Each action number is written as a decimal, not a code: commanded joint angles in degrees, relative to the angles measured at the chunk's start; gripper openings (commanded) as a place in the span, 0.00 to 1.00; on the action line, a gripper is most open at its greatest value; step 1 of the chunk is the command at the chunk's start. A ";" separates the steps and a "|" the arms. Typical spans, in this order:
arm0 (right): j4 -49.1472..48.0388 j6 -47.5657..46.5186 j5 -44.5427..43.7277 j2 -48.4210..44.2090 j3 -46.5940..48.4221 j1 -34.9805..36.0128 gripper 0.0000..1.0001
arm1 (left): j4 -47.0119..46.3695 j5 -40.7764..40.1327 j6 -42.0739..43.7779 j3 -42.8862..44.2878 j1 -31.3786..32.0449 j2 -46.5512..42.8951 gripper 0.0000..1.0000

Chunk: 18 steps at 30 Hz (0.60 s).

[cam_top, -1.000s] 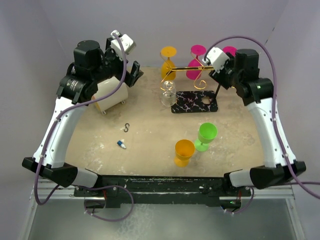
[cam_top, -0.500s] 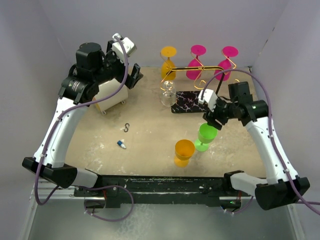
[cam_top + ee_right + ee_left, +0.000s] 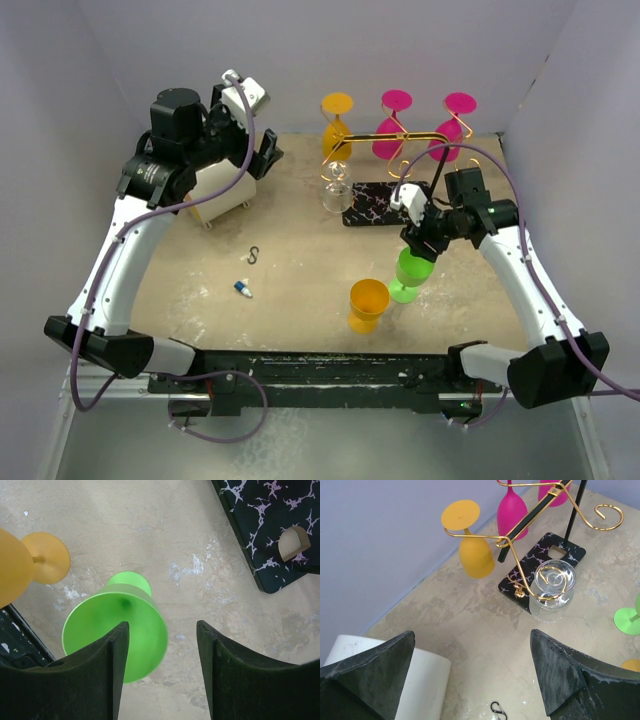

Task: Place the wine glass upside down on the wine glass rack

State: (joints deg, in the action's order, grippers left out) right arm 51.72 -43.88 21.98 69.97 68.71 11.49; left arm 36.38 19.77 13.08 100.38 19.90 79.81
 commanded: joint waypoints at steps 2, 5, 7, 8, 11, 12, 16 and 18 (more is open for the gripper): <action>-2.16 1.49 -1.68 -0.16 -0.47 -0.32 0.58 | -3.37 1.94 0.21 -0.36 -0.64 -1.86 0.99; -2.25 1.48 -1.90 0.39 -1.27 -0.32 0.56 | -3.40 2.11 0.24 -0.52 -0.60 -1.67 0.99; -2.33 1.40 -2.17 0.80 -1.91 -0.32 0.54 | -3.59 2.39 0.17 -0.89 -0.65 -1.53 0.99; -2.07 1.35 -2.32 1.04 -2.13 -0.32 0.52 | -3.61 2.52 0.15 -0.96 -0.59 -1.50 0.99; -1.61 1.08 -2.78 1.46 -2.95 -0.32 0.46 | -3.63 2.48 0.19 -1.03 -0.60 -1.50 0.99; -1.70 0.93 -2.93 1.48 -3.27 -0.32 0.44 | -3.61 2.47 0.15 -0.98 -0.60 -1.48 0.99; -1.28 0.85 -3.10 2.02 -3.07 -0.32 0.28 | -3.64 2.55 0.19 -0.91 -0.65 -1.28 0.99; -0.15 -0.27 -2.79 2.26 -2.05 -0.32 0.15 | -3.60 2.40 0.27 -0.98 -0.63 -1.24 0.99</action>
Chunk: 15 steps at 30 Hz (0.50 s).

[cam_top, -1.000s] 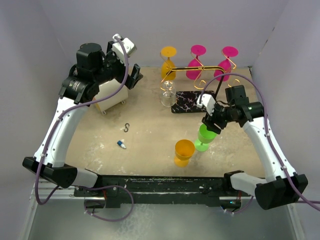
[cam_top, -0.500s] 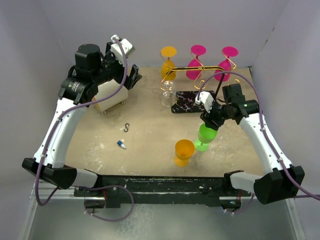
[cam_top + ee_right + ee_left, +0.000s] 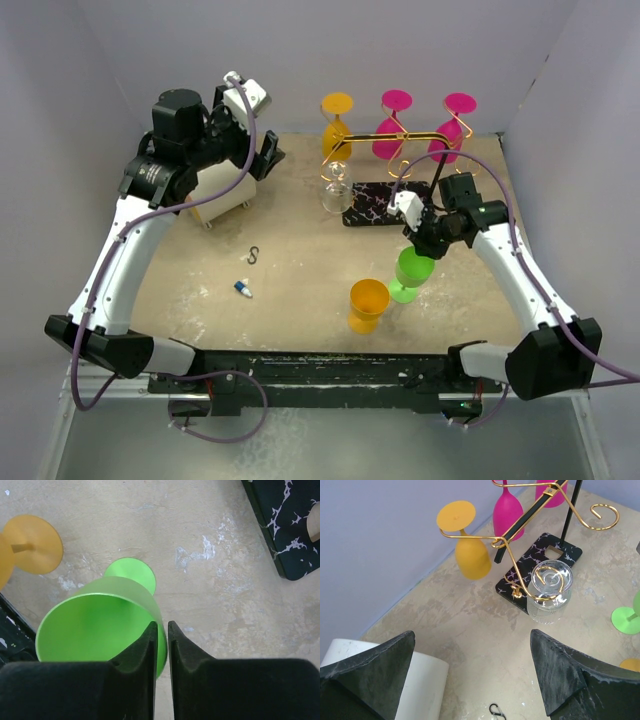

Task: Place the wine glass upside down on the wine glass rack

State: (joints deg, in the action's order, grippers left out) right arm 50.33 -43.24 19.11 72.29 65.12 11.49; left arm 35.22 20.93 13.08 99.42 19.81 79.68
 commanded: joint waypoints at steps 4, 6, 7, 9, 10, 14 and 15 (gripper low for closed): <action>4.73 -2.66 1.39 -1.10 6.13 -0.33 0.02 | -2.41 1.22 0.45 -0.21 -0.56 -1.36 0.99; 5.00 -3.50 0.84 -2.81 7.86 -0.41 0.00 | -2.40 0.97 0.55 -0.38 -0.55 -1.37 0.99; 5.00 -4.10 0.64 -3.91 8.79 -0.41 0.00 | -2.40 0.96 0.58 -0.45 -0.55 -1.43 0.99; 5.04 -4.92 0.45 -5.91 11.11 -0.37 0.00 | -2.51 1.00 0.62 -0.63 -0.61 -1.73 0.99; 4.97 -5.31 0.67 -6.87 12.14 -0.41 0.00 | -2.40 1.04 0.67 -0.69 -0.61 -1.80 0.99; 6.07 -6.25 4.14 -8.42 17.91 -0.41 0.00 | -2.57 0.93 0.54 -0.63 -0.65 -1.98 0.99; 7.01 -6.54 5.59 -8.01 19.65 -0.41 0.00 | -2.58 0.95 0.37 -0.63 -0.61 -2.02 0.99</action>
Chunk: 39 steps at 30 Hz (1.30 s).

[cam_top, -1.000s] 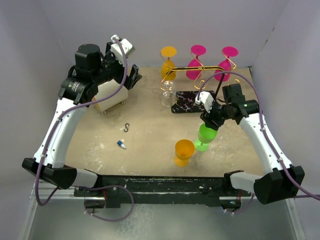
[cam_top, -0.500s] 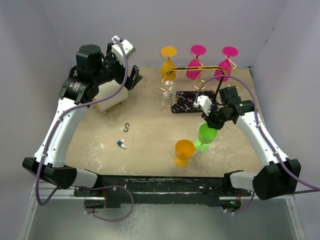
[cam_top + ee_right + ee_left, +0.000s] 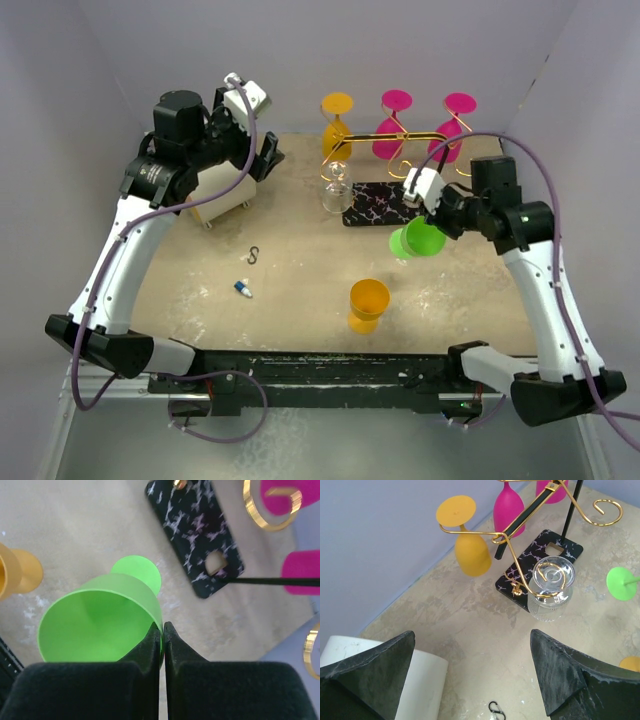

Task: Place the wine glass upside down on the wine glass rack

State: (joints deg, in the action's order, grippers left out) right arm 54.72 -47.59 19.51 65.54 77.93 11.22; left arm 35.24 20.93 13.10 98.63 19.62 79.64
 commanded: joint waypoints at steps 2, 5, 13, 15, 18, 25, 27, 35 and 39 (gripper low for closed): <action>4.24 -2.65 9.02 -0.17 10.72 -0.15 0.00 | -2.63 1.36 0.10 0.25 -0.46 -2.00 0.99; 4.85 -2.98 15.54 0.99 14.28 -0.11 0.00 | -3.13 6.02 -0.90 -0.33 -1.05 -2.35 0.99; -2.07 2.99 24.95 1.17 21.28 -0.15 0.00 | -5.85 15.31 -9.05 -1.84 -3.79 -3.38 0.99; -3.71 5.87 26.37 2.48 23.98 -0.15 0.00 | -7.09 18.01 -12.84 -2.10 -4.13 -3.20 0.99; -8.76 11.85 26.33 4.13 27.40 -0.15 0.00 | -10.46 21.76 -19.31 -3.17 -4.22 -2.64 0.97; -17.32 25.55 25.98 7.40 34.71 -0.15 0.00 | -16.93 28.14 -34.80 -3.27 -4.04 0.61 0.93; -18.77 28.19 25.74 8.16 36.03 -0.15 0.00 | -18.97 29.48 -38.45 -3.12 -3.58 2.01 0.93; -20.79 30.10 24.39 9.30 35.58 -0.15 0.00 | -20.42 27.81 -38.84 0.43 3.27 8.45 0.86; -20.88 29.52 23.82 9.00 34.70 -0.15 0.00 | -21.67 27.56 -40.38 0.80 3.99 10.17 0.68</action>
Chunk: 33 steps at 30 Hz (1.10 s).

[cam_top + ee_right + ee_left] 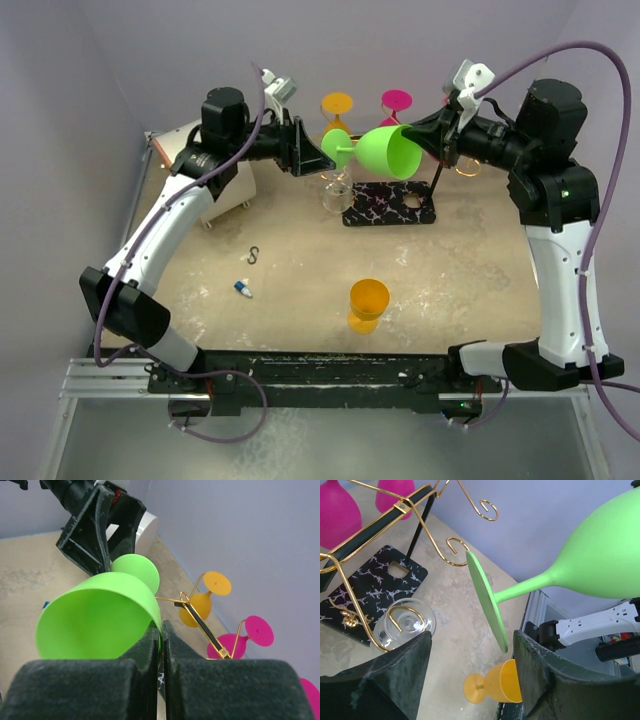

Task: Place the wine glass upside down on the wine glass rack

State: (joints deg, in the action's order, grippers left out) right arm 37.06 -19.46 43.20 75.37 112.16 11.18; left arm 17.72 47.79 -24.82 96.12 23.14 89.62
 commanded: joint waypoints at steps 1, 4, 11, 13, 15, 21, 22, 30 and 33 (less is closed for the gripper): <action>-3.22 1.11 -0.13 -0.91 0.17 -0.11 0.00 | -4.37 0.94 -2.70 3.39 0.52 0.46 0.62; -3.04 0.52 -0.65 -1.01 -0.50 -0.11 0.00 | -5.38 1.81 -4.12 3.26 0.68 0.97 0.49; -2.27 -1.05 -1.37 -1.02 -0.78 -0.11 0.00 | -6.54 2.35 -5.01 3.33 0.87 1.21 0.39; -2.17 -1.47 -1.62 -0.87 -0.85 -0.11 0.00 | -6.55 2.48 -5.03 3.44 0.94 1.31 0.35; -2.22 -1.39 -1.21 -0.76 -1.03 -0.11 0.00 | -6.79 2.56 -5.34 3.37 0.91 1.55 0.30; -2.58 -1.52 -0.84 -0.66 -2.47 -0.02 0.00 | -7.46 3.10 -6.24 3.29 0.87 1.90 0.12; -2.46 -1.65 -0.61 -0.67 -2.84 -0.02 0.00 | -7.70 3.09 -6.62 3.20 0.86 1.85 0.07; -0.47 -5.35 -1.18 -2.18 -5.31 -0.06 0.10 | -9.70 2.45 -9.80 0.34 -1.52 0.05 0.00; 0.33 -6.19 -2.01 -2.77 -5.58 -0.11 0.18 | -9.43 2.06 -8.44 0.33 -2.92 -0.64 0.00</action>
State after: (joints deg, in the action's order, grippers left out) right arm 37.23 -23.66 42.81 74.15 106.96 11.25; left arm 12.78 48.73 -32.51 96.57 22.33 91.57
